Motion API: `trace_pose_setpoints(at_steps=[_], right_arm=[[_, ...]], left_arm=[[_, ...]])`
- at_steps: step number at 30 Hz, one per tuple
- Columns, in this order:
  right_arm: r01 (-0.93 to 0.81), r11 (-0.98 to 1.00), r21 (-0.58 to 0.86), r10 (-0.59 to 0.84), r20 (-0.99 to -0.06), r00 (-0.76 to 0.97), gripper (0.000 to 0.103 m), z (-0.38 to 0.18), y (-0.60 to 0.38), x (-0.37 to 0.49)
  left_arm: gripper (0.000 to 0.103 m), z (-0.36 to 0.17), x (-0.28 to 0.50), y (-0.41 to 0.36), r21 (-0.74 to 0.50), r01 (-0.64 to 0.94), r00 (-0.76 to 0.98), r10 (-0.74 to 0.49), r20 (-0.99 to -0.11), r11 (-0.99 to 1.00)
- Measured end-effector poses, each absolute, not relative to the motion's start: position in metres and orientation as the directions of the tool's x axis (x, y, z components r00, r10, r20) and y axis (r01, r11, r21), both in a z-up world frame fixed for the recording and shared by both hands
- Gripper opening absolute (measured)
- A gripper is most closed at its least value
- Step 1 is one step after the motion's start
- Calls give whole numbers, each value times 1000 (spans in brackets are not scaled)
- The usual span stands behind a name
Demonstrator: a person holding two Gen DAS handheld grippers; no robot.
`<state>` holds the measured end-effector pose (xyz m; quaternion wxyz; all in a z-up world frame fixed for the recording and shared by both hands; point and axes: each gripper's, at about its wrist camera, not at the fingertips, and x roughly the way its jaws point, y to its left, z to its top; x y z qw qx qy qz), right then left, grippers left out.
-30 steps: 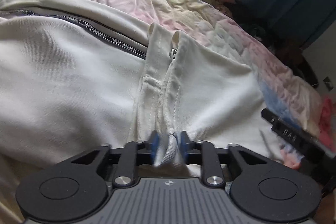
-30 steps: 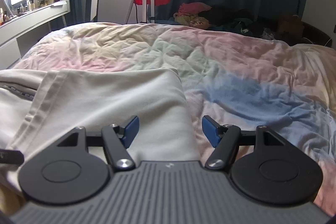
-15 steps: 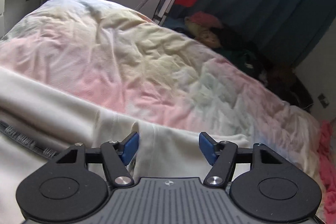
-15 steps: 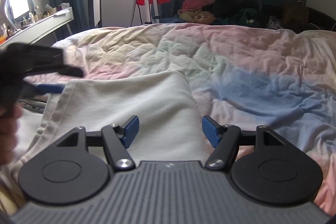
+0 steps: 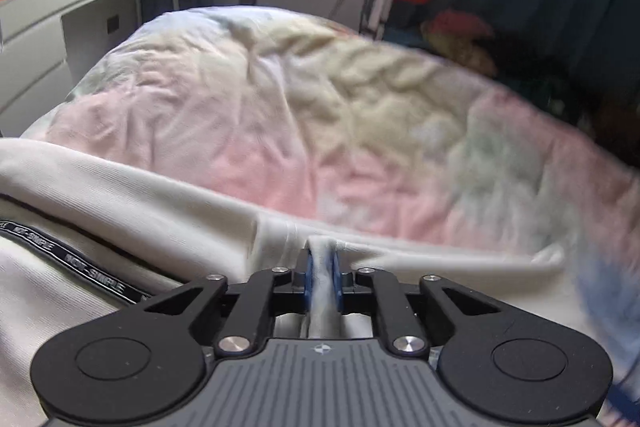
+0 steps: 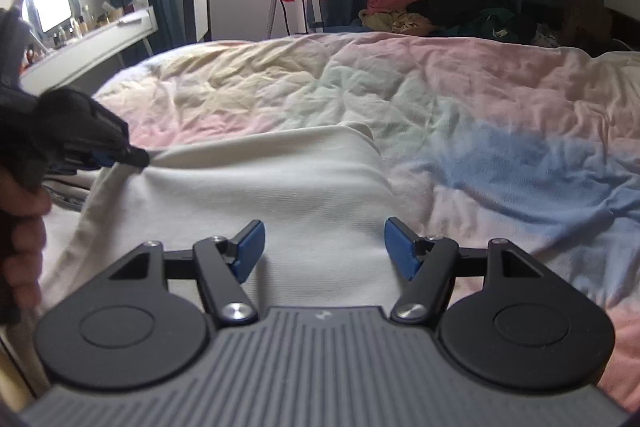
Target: Fold clothes
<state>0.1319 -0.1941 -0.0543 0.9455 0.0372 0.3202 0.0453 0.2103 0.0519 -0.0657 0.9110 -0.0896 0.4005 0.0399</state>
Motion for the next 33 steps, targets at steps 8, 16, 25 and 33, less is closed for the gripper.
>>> trace_pose_setpoints(at_steps=[8,16,25,33], right_arm=[[-43,990,135,118,-622,774,68,-58,-202,134],[-66,985,160,153,-630,762,68,-51,-213,129],[-68,991,112,124,-640,758,70,-56,-202,112],[-58,991,117,119,-627,770,71,-56,-199,105]], left_arm=[[58,-37,164,77,-255,-138,693,-91,-715,957],[86,16,63,184,-418,-315,712,-79,-698,852],[89,-2,-37,339,-616,-503,731,-81,-677,606],[88,-61,-70,391,-716,-484,768,-147,-623,503]])
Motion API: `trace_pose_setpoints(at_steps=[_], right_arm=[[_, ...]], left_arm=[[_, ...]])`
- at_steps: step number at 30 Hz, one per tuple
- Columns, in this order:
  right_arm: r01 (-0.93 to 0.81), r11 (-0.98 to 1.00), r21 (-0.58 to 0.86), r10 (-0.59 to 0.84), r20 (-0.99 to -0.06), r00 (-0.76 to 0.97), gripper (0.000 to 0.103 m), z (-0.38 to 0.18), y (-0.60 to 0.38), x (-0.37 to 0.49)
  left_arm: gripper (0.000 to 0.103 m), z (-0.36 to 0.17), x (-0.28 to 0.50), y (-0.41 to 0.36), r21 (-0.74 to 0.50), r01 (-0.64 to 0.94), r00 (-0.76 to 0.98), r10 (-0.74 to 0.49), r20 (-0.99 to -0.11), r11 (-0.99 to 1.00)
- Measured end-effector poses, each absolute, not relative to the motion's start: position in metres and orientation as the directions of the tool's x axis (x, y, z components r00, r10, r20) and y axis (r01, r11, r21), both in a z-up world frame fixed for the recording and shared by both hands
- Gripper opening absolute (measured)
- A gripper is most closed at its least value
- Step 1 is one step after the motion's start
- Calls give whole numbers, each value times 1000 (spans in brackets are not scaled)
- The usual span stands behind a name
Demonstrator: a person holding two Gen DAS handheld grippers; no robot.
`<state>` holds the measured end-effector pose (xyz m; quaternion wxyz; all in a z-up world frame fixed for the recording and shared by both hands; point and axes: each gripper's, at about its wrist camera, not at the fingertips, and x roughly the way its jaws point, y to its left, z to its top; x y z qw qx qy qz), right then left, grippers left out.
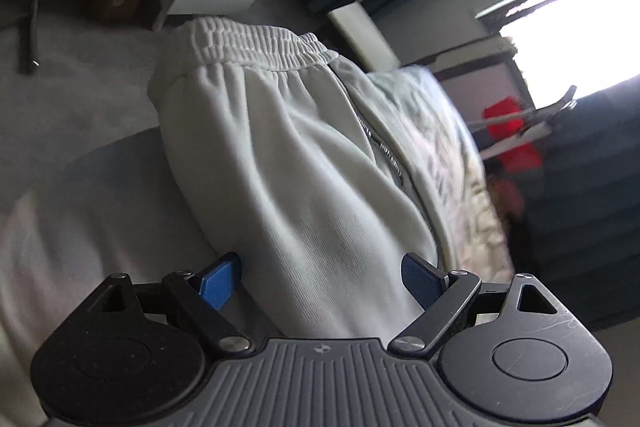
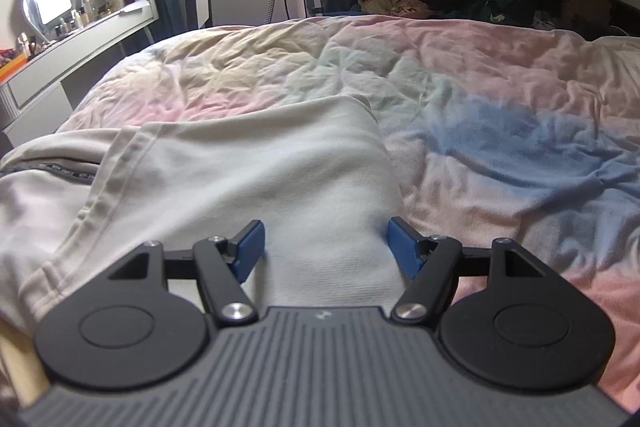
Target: Fold clothes
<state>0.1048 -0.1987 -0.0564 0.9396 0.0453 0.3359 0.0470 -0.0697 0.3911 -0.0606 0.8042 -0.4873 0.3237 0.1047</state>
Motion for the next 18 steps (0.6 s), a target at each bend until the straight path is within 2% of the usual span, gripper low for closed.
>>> trace_pose_setpoints(at_steps=[7,10,13,18], right_arm=[[-41,994,100,94,-622,778,71,-58,-194,102],[-33,996,84,79,-623,778,71,-58,-190,103],[-45,997,60,73,-622,780,74,-58,-187,106],[-41,996,80,81,-616,784,73,-60,-191,113]], left_arm=[[86,-81,-73,400,-766,-462,804,-153,-574,447],[85,-81,-94,404,-774,-474,814,-127,-567,421],[88,-87,-116,411,-820,-455,850,-105,-516,348],[84,-95,-96,421,-799,-473,853,-35,-521,372]])
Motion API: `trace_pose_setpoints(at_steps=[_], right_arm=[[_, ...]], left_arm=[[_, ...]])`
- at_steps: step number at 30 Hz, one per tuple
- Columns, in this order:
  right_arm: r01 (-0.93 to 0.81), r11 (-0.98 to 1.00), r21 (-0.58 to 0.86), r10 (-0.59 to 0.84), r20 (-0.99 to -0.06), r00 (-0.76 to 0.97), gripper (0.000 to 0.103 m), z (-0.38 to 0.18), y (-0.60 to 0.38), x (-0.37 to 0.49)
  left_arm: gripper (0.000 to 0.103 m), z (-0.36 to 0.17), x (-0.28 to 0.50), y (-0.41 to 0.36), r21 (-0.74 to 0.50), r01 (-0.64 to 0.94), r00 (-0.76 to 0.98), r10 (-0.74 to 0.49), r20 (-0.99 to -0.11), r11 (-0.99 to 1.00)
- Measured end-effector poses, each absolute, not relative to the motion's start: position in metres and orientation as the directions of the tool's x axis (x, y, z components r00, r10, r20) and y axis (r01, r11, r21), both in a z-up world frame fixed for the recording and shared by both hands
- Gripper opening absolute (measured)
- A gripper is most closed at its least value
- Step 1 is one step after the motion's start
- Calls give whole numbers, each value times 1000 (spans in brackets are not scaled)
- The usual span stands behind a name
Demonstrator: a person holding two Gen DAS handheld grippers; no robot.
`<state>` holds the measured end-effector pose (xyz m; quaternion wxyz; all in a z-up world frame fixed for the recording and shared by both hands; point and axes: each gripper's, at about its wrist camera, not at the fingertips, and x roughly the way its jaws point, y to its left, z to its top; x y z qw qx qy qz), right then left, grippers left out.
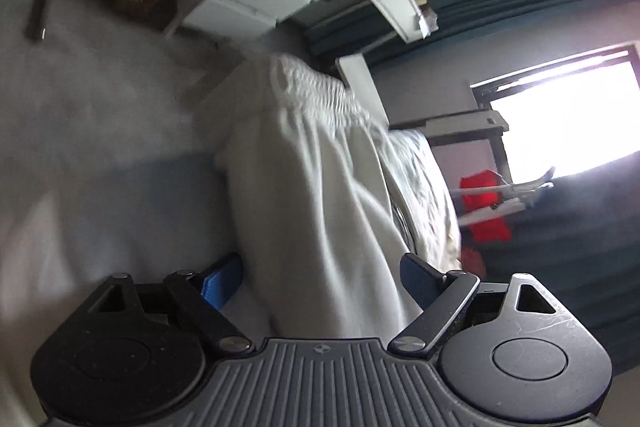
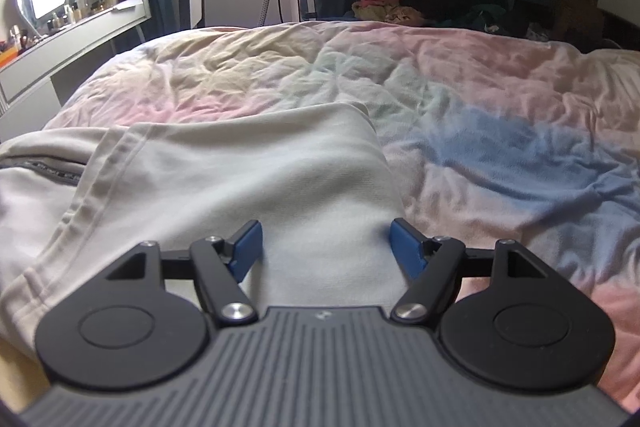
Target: Fold clothes
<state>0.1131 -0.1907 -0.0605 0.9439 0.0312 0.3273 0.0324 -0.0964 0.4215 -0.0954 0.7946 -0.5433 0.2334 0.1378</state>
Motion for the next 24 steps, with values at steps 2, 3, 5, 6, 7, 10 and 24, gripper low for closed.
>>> trace_pose_setpoints(at_steps=[2,3,5,6,7,10,24], right_arm=[[-48,995,87,91,-605,791,74,-58,-190,110],[-55,994,91,99,-597,796,73,-57,-189,108],[-85,992,95,125,-578,807,73,-56,-186,103],[-100,991,91,134,-574,808,73,-57,-183,102],[-117,989,85,145,-584,799,73,-61,-179,103],[-157,986,65,163,-609,776,73,-71,-170,106],[-14,960,280,175,-558,811,71,-41,-219,97]], left_arm=[[76,-92,-81,426,-761,-492,848,35,-529,424],[74,-88,-71,428,-720,-512,840,97,-534,469],[58,-90,-53,437,-667,-574,803,164,-573,476],[53,-94,-48,444,-686,-582,800,157,-579,437],[49,-94,-46,448,-701,-580,804,155,-574,415],[31,-63,-37,429,-608,-585,796,233,-559,537],[19,144,18,151,-182,-324,941,297,-159,929]])
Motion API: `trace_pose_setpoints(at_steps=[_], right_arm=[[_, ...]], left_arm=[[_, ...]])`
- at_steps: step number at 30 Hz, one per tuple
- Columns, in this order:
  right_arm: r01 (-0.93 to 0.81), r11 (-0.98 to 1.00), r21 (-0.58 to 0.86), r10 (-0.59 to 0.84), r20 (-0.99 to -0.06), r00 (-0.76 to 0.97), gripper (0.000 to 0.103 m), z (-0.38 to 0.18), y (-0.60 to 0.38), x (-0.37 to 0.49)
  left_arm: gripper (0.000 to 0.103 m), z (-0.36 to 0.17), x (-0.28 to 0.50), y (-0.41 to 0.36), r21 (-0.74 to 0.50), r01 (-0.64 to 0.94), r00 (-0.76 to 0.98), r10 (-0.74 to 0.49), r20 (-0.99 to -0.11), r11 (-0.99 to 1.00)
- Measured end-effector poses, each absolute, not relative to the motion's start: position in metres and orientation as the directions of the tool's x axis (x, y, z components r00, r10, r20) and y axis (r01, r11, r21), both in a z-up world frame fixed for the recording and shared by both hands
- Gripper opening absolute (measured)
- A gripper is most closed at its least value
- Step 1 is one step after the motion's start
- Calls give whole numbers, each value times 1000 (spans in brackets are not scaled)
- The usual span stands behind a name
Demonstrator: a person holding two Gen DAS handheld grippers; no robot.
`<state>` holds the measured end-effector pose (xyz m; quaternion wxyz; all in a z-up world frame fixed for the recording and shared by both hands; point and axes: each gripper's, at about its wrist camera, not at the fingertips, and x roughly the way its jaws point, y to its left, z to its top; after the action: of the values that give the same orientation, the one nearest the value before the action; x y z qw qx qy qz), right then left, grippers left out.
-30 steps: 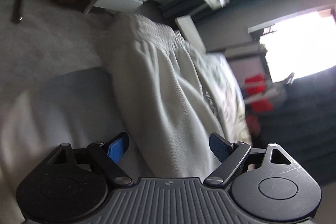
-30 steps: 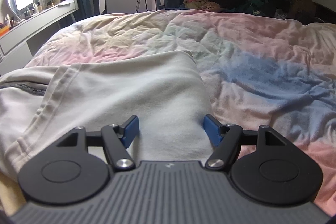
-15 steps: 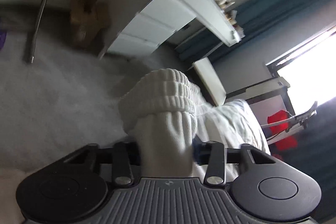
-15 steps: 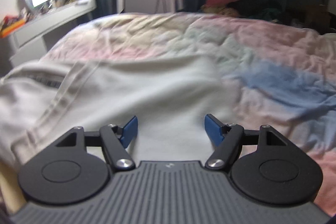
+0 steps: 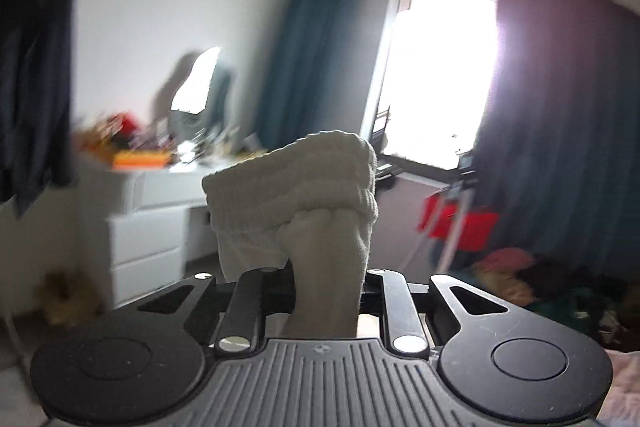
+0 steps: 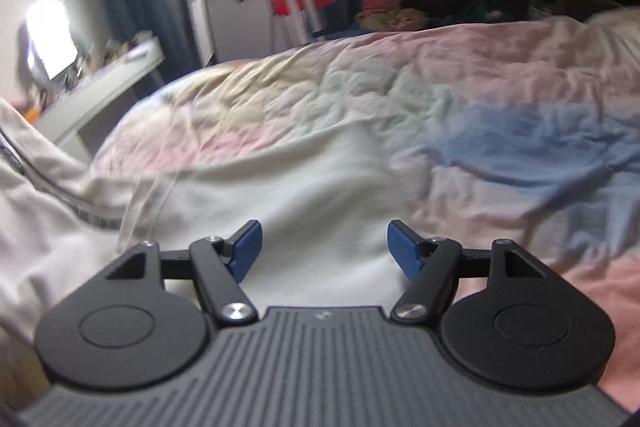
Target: Fold clothes
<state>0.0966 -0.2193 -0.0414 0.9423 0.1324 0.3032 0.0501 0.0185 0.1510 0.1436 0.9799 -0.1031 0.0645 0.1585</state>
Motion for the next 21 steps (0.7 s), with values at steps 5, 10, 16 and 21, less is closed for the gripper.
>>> trace_pose_setpoints(at_steps=[5,10,16,21], right_arm=[[114,948,298,77,-560,825,71,-22,-258,89],[206,905,373,22,-523,852,71,-9,-306,72],[266,803,534,42,-496,868,74,-10,-353,64],[249,684,686,194,-500,844,74,-38,-365,68]], left_arm=[[19,140,48,23,-134,-258,966,250,-71,957],[19,89,76,-101,-89,-172,983,166,-73,981],[24,-22,94,-207,-19,-91,941,80,-330,996],[77,-50,98,-221,33,9,914,5,-406,999]])
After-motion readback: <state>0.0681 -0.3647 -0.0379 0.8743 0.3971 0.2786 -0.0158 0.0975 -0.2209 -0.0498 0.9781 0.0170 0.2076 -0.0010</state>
